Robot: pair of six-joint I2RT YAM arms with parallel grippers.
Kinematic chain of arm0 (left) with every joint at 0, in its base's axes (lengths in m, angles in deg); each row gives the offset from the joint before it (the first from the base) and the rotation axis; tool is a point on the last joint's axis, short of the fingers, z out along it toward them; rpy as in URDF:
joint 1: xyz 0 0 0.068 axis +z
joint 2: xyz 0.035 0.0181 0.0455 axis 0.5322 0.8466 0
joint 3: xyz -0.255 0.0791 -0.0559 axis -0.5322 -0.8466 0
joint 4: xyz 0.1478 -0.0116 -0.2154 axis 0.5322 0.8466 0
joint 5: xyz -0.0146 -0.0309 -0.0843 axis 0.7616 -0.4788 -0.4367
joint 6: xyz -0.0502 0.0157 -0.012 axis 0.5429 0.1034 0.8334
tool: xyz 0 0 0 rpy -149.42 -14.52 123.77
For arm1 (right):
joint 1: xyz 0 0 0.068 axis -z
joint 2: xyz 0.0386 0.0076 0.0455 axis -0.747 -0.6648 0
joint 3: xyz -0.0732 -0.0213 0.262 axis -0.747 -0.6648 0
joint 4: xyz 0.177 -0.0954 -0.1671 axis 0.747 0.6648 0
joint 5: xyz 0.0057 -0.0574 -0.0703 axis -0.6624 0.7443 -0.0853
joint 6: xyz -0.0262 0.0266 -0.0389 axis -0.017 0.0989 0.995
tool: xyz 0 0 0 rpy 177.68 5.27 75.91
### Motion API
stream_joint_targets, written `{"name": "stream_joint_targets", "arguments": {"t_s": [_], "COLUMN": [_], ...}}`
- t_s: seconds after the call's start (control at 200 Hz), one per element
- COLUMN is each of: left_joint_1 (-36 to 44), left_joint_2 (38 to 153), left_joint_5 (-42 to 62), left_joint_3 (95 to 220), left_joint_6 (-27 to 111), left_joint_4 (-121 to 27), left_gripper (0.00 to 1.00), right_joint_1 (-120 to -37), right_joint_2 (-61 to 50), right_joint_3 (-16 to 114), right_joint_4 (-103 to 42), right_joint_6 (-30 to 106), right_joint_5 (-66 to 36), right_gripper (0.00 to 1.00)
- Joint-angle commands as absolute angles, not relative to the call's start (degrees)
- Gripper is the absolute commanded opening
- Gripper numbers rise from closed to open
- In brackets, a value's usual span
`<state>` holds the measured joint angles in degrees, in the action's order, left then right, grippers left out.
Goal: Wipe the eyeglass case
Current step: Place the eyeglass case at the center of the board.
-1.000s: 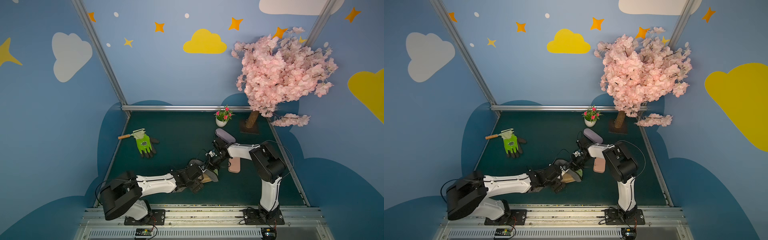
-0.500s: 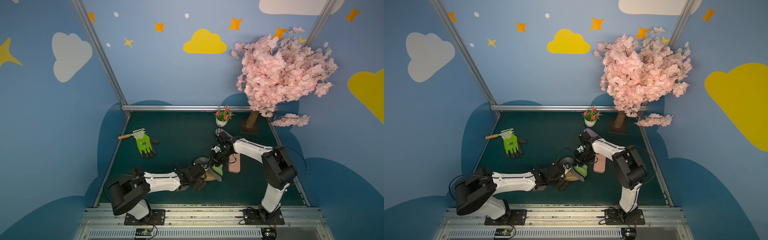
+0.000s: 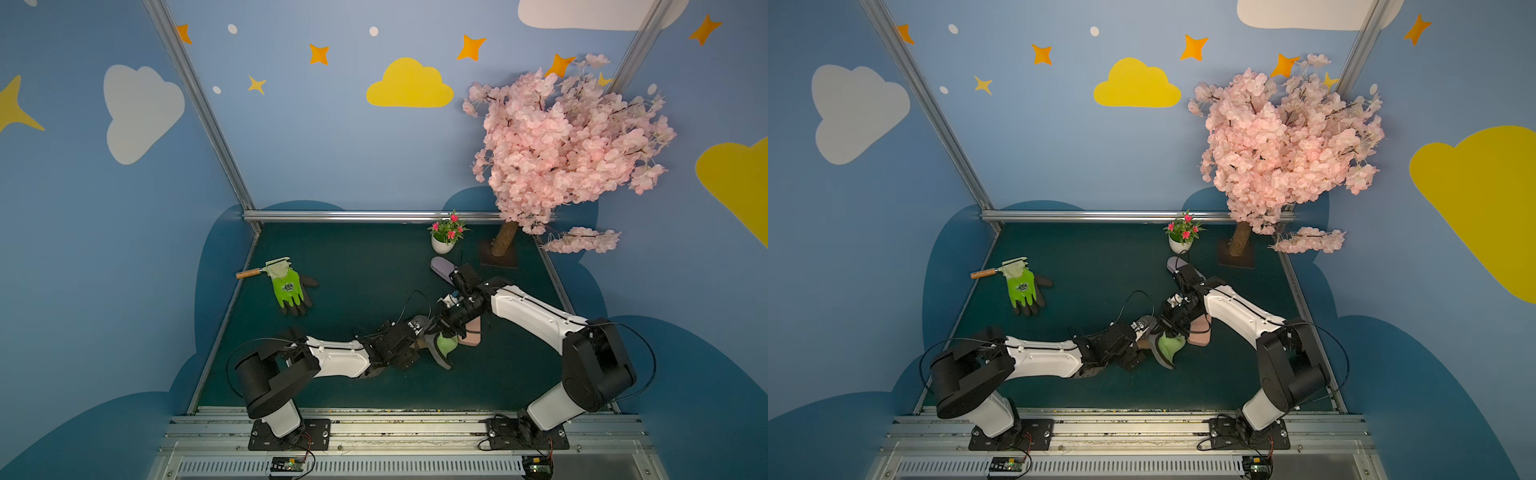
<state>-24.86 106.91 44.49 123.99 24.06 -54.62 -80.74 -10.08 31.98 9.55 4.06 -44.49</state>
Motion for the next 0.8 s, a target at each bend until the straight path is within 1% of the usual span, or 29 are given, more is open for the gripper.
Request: {"name": "stream_joint_targets", "arguments": {"t_s": [0.0, 0.07, 0.155, 0.225, 0.31, 0.39, 0.556, 0.586, 0.661, 0.701, 0.796], "left_joint_1": [-24.54, -24.54, -24.69, -24.89, -24.89, -24.89, -24.26, -23.83, -22.12, -21.2, -18.47], "left_joint_2": [105.0, 103.05, 99.42, 95.32, 91.23, 89.03, 85.65, 84.88, 82.71, 81.17, 77.53], "left_joint_5": [43.69, 44.04, 45.68, 46.66, 49.08, 49.22, 52.02, 51.72, 50.27, 50.05, 50.58], "left_joint_3": [122.2, 121.26, 120.54, 119.33, 117.98, 118.1, 118.06, 117.87, 116.94, 116.26, 114.01], "left_joint_6": [23.26, 23.57, 25.46, 26.91, 29.12, 30.35, 34.1, 34.48, 37.0, 38.55, 41.95], "left_joint_4": [-55.07, -54.91, -51.25, -48.33, -45.89, -42.64, -37.45, -37.64, -39.43, -40.42, -42.62], "left_gripper": [1.0, 1.0, 1.0, 1.0, 1.0, 1.0, 1.0, 1.0, 1.0, 1.0, 1.0], "right_joint_1": [-81.46, -79.8, -76.82, -75.57, -75.84, -76.44, -76.37, -76.39, -76.12, -76.11, -75.7], "right_joint_2": [-17.13, -19.81, -20.49, -21.35, -23.47, -24.61, -20.58, -19.37, -17.96, -18.15, -18.58], "right_joint_3": [29.84, 27.94, 24.79, 24.89, 27.73, 30.1, 35.19, 36.45, 39.56, 42.85, 51.03], "right_joint_4": [4.77, 4.86, 4.69, 6.5, 8.6, 10.02, 16.88, 16.78, 15.86, 18.6, 28.59], "right_joint_6": [2.4, 4.41, 5.89, 8.02, 10.82, 12.52, 17.82, 19.04, 20.4, 21.81, 25.18], "right_joint_5": [-47.38, -46.15, -45.39, -44.31, -44.75, -45.45, -40.71, -42.47, -51.02, -52.42, -44.83], "right_gripper": [0.0, 0.0, 0.0, 0.0, 0.0, 0.0, 0.0, 0.0, 0.0, 0.0, 0.0]}}
